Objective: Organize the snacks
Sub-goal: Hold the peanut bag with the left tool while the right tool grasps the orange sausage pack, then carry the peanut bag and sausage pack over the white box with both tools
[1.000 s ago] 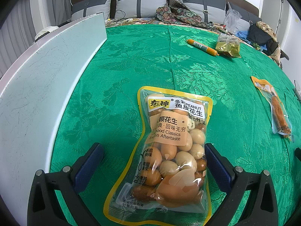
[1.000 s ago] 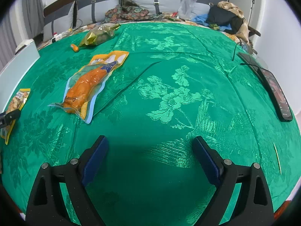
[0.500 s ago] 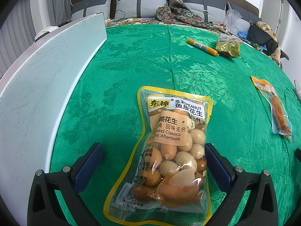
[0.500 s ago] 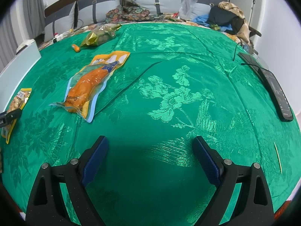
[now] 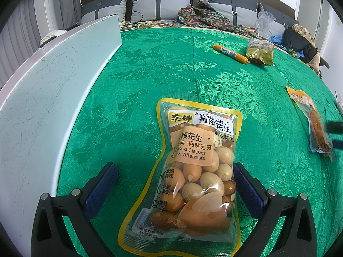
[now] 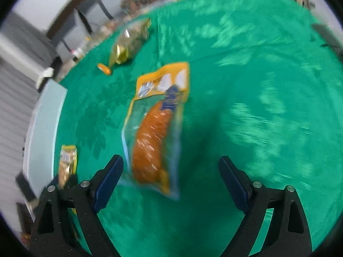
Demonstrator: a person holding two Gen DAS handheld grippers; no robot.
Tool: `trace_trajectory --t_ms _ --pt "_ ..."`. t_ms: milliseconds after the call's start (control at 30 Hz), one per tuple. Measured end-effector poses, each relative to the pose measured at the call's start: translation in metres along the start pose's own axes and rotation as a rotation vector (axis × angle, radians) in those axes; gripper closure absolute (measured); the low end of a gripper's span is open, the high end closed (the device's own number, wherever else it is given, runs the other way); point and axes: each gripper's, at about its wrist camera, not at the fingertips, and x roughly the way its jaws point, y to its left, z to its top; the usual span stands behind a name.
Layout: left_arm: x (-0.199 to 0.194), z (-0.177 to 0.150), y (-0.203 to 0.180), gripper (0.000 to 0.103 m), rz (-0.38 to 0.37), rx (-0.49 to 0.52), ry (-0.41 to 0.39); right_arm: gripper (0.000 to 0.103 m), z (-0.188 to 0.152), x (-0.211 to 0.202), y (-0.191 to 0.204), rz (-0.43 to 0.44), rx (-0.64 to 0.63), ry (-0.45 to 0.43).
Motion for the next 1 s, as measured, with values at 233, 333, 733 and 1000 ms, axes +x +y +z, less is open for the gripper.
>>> trace_trajectory --t_ms 233,333,733,1000 --pt "0.0 0.0 0.0 0.0 0.0 0.0 0.0 0.006 -0.007 0.05 0.084 -0.341 -0.218 -0.064" --pt "0.0 0.0 0.0 0.0 0.0 0.0 0.0 0.005 -0.016 0.047 0.085 -0.318 -0.233 -0.119" --pt "-0.003 -0.001 -0.002 0.0 -0.006 0.01 0.003 0.041 -0.025 0.032 0.065 -0.248 -0.384 -0.026" --pt "-0.024 -0.01 -0.009 0.034 -0.093 0.145 0.12 0.052 -0.041 -0.025 0.027 -0.078 -0.286 -0.028"
